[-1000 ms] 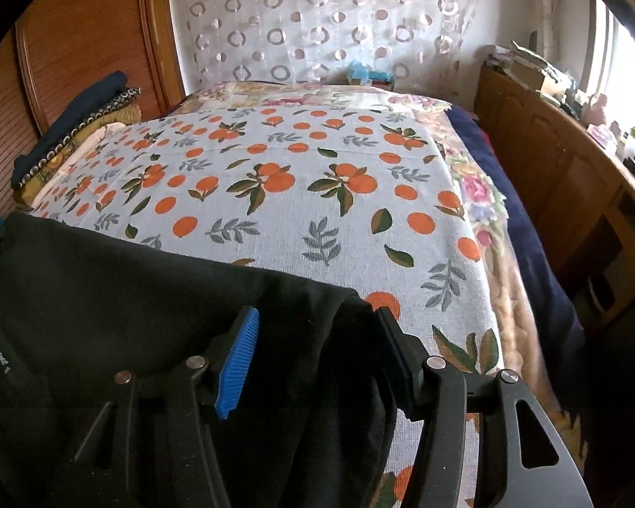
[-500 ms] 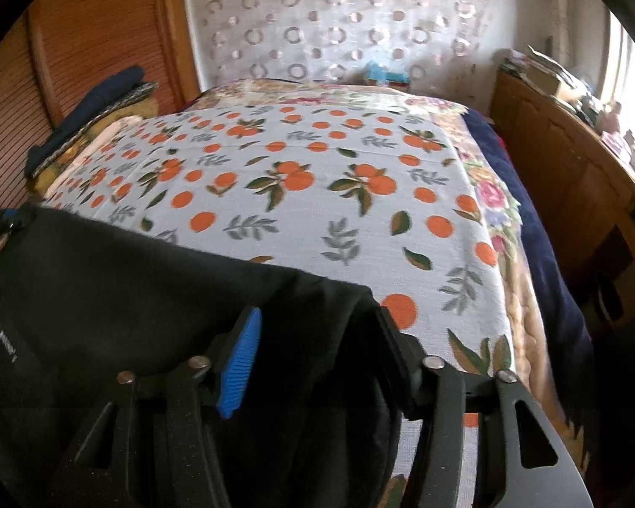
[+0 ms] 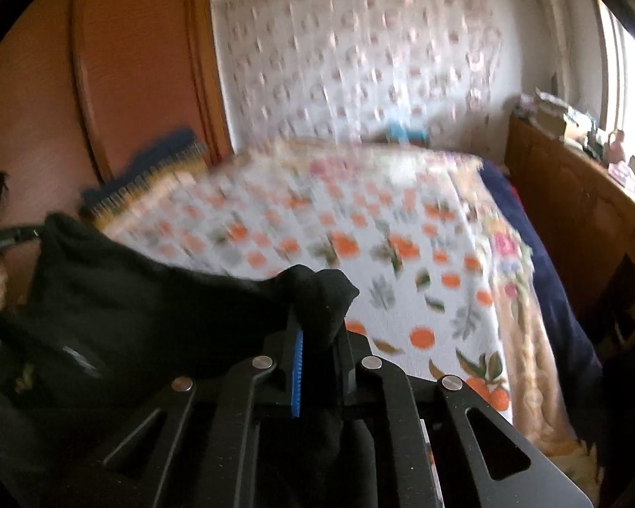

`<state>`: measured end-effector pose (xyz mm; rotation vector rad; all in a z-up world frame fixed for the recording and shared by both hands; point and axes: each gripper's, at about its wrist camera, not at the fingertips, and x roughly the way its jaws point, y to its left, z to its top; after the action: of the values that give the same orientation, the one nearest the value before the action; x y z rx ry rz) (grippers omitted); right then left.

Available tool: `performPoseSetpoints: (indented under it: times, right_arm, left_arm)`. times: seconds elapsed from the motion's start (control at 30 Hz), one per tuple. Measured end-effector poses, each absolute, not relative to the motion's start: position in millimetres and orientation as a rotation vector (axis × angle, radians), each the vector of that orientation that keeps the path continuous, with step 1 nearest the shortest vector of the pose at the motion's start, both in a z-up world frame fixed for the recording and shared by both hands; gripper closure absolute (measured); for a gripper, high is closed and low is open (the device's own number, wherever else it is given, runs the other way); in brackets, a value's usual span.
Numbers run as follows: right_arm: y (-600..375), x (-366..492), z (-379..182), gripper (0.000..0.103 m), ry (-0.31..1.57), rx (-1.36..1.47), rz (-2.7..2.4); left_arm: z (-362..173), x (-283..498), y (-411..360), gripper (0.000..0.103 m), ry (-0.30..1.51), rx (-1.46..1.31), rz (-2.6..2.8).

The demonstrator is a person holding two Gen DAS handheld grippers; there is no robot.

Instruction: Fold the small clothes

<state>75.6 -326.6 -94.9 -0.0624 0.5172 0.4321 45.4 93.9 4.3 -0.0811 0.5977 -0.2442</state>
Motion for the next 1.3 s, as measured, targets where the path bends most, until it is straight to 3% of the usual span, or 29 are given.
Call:
performPoseSetpoints:
  times: [0.37,0.63,0.9,1.3]
  right_arm:
    - [-347.4,-28.8,53.5,0.093,0.142,-0.074,0.452]
    - [-348.1,-78.3,139.0,0.093,-0.063,-0.174,0.399]
    - [-348.4,-103.2,177.1,0.093,-0.127,-0.214,0.336]
    - [-314.0,-95.3,142.8,0.093,-0.092,-0.218,0.266]
  left_arm:
    - [151.7,-30.5,99.5,0.097,0.230,-0.043,-0.221]
    - [213.6,-53.7,106.0,0.097,0.068,-0.004,-0.185]
    - [233.8,-50.0,100.9,0.097,-0.001,0.013,-0.191]
    - [221.2,-29.2,96.4,0.097,0.013,0.000,-0.218]
